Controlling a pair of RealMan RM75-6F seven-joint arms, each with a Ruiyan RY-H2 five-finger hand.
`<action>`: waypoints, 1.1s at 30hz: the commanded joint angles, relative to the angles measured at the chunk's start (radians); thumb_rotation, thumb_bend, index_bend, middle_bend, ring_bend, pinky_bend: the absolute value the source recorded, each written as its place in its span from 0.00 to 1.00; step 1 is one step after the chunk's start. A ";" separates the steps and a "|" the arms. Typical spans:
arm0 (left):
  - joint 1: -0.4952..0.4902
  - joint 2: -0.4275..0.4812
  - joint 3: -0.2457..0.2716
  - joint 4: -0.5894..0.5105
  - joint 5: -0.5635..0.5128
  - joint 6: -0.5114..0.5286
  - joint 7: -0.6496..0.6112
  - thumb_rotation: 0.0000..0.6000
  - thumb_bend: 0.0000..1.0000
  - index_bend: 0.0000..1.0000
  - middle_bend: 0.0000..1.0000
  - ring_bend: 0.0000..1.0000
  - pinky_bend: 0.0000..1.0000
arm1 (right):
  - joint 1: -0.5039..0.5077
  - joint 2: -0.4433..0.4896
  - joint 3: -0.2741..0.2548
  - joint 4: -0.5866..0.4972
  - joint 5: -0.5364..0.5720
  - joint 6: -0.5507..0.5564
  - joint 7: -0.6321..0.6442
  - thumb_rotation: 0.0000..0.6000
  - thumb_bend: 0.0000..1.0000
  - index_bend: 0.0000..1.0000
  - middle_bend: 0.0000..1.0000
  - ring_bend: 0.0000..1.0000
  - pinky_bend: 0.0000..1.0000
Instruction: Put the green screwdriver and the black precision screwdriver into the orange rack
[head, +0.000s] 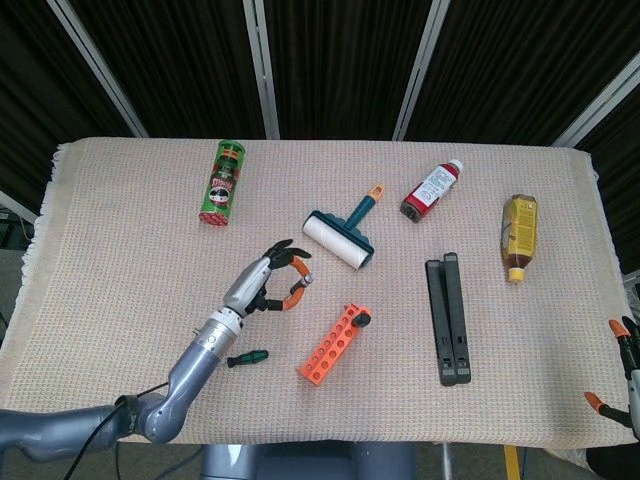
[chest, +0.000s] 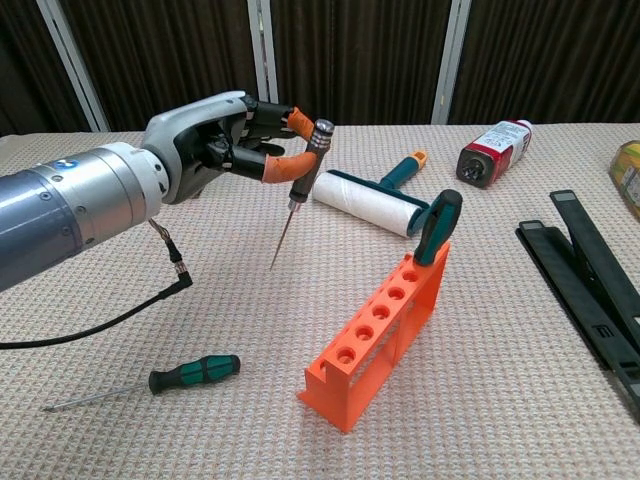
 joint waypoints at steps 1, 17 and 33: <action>0.066 0.076 0.031 -0.113 0.171 -0.025 -0.245 1.00 0.59 0.59 0.21 0.01 0.04 | 0.001 -0.002 -0.001 0.001 -0.002 0.000 0.001 1.00 0.00 0.00 0.00 0.00 0.00; 0.036 0.097 0.146 -0.134 0.455 0.045 -0.634 1.00 0.59 0.59 0.22 0.01 0.05 | -0.004 -0.006 0.000 0.020 0.000 0.008 0.026 1.00 0.00 0.00 0.00 0.00 0.00; -0.011 0.002 0.182 -0.015 0.440 0.075 -0.588 1.00 0.59 0.59 0.22 0.00 0.05 | -0.010 -0.010 0.002 0.038 0.013 0.006 0.046 1.00 0.00 0.00 0.00 0.00 0.00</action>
